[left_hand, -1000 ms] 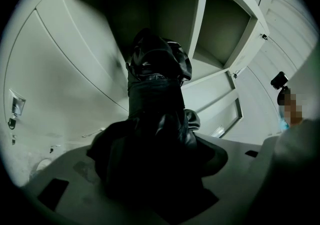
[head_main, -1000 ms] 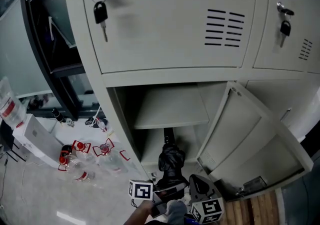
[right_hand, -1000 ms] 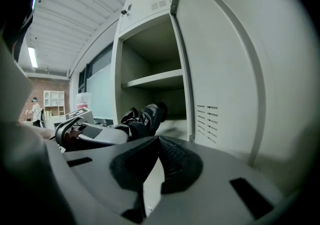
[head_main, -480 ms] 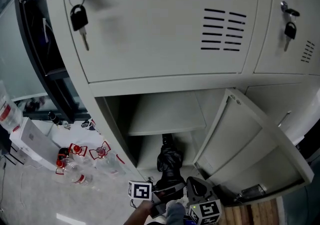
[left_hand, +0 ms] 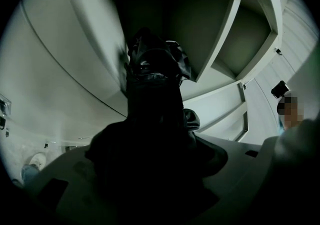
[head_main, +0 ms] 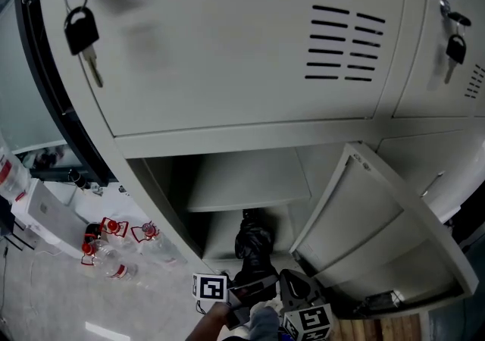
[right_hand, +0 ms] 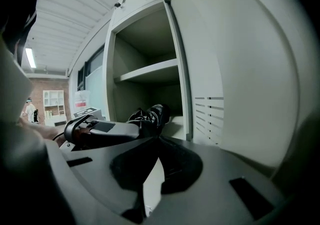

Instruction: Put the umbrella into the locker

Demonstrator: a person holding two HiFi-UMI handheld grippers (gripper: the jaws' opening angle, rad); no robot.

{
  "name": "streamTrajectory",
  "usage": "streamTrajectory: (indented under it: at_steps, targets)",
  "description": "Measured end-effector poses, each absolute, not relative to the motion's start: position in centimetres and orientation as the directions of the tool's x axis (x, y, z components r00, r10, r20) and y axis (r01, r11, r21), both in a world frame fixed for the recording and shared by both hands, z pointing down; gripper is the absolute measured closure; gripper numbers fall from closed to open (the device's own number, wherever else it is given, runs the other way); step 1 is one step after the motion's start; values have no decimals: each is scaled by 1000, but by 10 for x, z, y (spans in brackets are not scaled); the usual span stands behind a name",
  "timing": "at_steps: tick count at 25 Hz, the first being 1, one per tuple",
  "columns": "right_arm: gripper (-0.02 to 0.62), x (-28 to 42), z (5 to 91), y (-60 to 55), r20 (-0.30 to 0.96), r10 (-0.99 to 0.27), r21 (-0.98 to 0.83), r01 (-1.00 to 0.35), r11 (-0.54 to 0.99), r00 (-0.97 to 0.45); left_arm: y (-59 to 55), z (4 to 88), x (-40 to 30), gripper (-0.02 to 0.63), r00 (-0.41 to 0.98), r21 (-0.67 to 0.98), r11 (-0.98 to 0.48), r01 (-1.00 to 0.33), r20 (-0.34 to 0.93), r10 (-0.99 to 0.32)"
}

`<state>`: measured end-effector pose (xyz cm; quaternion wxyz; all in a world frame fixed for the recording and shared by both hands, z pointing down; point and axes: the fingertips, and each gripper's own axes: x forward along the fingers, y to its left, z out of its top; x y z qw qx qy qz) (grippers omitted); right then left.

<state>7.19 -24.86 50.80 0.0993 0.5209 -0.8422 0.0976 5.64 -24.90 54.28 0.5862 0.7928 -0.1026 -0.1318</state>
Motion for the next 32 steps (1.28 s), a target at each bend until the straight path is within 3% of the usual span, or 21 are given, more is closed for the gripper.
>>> streamTrajectory:
  at_steps: [15,26,32]
  targets:
    - [595,66,511,-257,292,-844,-55,-889,455,-450,-275,536,61,334,931,966,-239,100,-176,-319]
    - [595,68,521,-258,320,-836,-63,-890,452,-447,-290,527,56,325,886,942,-243,231,-307,-347]
    - [595,68,519,-256,326,-839,-58,-895,443,-436,-291,531,50,311,882,946,-253,204,-290,-372]
